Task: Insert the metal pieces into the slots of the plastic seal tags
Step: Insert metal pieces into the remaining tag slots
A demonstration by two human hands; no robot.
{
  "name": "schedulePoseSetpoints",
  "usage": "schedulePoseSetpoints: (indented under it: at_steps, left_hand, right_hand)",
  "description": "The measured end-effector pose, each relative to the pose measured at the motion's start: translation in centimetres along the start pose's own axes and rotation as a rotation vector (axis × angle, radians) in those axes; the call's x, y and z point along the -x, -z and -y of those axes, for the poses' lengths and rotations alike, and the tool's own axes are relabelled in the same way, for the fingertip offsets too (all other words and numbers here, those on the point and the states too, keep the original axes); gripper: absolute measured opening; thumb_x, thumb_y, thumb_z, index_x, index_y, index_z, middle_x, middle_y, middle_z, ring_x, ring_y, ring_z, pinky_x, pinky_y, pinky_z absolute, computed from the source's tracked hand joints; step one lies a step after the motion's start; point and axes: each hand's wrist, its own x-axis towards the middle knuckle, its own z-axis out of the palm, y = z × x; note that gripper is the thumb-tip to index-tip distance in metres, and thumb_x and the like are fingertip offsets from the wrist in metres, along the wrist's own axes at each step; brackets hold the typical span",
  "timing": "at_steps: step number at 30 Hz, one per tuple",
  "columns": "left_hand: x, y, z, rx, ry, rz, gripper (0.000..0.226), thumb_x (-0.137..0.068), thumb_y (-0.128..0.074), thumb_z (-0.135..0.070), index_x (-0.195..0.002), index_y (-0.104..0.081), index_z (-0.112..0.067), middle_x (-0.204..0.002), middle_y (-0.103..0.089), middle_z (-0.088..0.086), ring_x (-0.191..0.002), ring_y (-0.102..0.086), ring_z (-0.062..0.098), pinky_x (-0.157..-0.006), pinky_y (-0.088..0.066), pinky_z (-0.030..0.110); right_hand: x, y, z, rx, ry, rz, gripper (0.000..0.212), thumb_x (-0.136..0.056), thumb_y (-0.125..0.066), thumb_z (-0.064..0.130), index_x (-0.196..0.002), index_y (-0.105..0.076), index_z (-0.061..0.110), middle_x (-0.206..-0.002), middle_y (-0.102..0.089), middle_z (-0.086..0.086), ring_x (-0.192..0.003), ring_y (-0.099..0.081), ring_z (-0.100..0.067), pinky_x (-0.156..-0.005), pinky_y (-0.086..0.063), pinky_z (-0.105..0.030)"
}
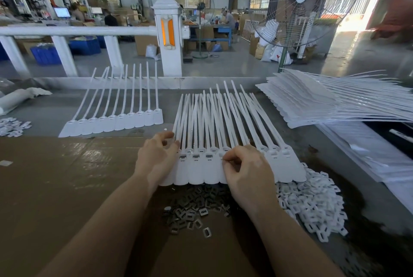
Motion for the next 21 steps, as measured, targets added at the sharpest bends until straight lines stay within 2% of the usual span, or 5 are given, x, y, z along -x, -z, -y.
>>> schedulePoseSetpoints:
  at_steps: [3,6,10,16,21]
  left_hand:
    - [0.4,-0.3,0.3,0.104,-0.033,-0.022,0.028,-0.096,-0.051,-0.028,-0.123,-0.057,-0.026,-0.110,-0.059,-0.005,-0.095,-0.049,0.007,-0.081,-0.038,0.018]
    - [0.6,-0.4,0.6,0.170,-0.036,-0.055,0.025,-0.095,-0.053,-0.023,-0.118,-0.061,-0.028,-0.110,-0.061,-0.008,-0.096,-0.052,0.005,-0.093,-0.041,0.026]
    - [0.8,-0.3,0.7,0.213,-0.072,-0.057,0.030,-0.094,-0.055,-0.022,-0.124,-0.059,-0.025,-0.109,-0.059,-0.010,-0.098,-0.053,0.004,-0.084,-0.040,0.017]
    - [1.5,0.2,0.6,0.390,-0.084,0.023,0.040,-0.088,-0.065,-0.026,-0.126,-0.055,-0.033,-0.119,-0.061,0.010,-0.104,-0.061,0.026,-0.096,-0.048,0.045]
    - [1.3,0.5,0.7,0.449,-0.100,-0.003,0.042,-0.089,-0.062,-0.010,-0.125,-0.056,-0.029,-0.116,-0.061,0.025,-0.084,-0.059,0.019,-0.090,-0.050,0.041]
  right_hand:
    - [0.1,0.1,0.2,0.010,0.013,0.035,0.004,-0.078,-0.068,0.019,-0.082,-0.067,0.018,-0.081,-0.053,0.012,-0.084,-0.048,-0.008,-0.083,-0.039,-0.028]
    - [0.2,0.2,0.4,0.044,0.065,0.091,0.014,-0.075,-0.070,0.034,-0.084,-0.066,0.024,-0.086,-0.051,0.016,-0.092,-0.045,-0.006,-0.085,-0.032,-0.027]
    - [0.2,0.5,0.4,0.098,0.115,0.197,0.026,-0.072,-0.068,0.049,-0.091,-0.064,0.032,-0.099,-0.053,0.019,-0.100,-0.037,-0.001,-0.084,-0.023,-0.025]
    - [0.3,0.5,0.4,0.094,0.146,0.232,0.029,-0.074,-0.068,0.049,-0.097,-0.066,0.031,-0.104,-0.052,0.019,-0.105,-0.037,-0.002,-0.089,-0.024,-0.025]
    - [0.3,0.4,0.5,0.034,0.181,0.243,0.019,-0.079,-0.069,0.036,-0.097,-0.067,0.028,-0.104,-0.057,0.017,-0.107,-0.044,-0.005,-0.092,-0.025,-0.023]
